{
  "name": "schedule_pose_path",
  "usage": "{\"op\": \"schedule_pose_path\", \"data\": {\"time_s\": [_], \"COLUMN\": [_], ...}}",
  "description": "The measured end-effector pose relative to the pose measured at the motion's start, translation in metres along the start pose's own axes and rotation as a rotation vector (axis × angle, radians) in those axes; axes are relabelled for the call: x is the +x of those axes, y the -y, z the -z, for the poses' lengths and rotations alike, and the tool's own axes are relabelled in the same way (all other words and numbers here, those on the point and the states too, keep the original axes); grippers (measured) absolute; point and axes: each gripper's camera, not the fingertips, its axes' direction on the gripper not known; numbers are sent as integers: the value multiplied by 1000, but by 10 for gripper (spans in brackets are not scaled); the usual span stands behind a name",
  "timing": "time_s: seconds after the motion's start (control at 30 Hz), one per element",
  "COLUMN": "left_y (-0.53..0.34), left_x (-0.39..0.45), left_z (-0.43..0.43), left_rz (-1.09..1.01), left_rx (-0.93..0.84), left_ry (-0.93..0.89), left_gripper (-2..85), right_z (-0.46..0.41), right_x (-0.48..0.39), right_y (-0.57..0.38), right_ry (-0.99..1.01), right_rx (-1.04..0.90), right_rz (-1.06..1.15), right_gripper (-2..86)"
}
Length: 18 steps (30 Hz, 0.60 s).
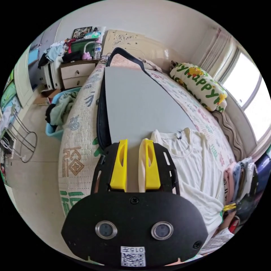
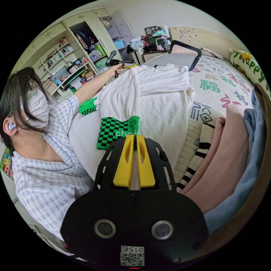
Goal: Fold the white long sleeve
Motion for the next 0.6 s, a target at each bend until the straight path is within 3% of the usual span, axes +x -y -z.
{"op": "schedule_pose_path", "data": {"time_s": [0.07,0.23,0.37,0.6], "left_y": [-1,-20,-41,-130], "left_x": [-22,-47,-37,14], "left_z": [3,36,57,123], "left_rz": [70,161,20,-279], "left_rx": [-9,155,128,111], "left_ry": [-103,-73,-184,-90], "left_gripper": [94,95,99,86], "right_z": [2,6,11,35], "right_x": [0,-2,-3,1], "right_y": [1,5,8,5], "right_ry": [3,-10,-12,76], "right_rx": [5,5,12,120], "right_rz": [-3,-2,2,-40], "right_gripper": [-3,-1,1,18]}}
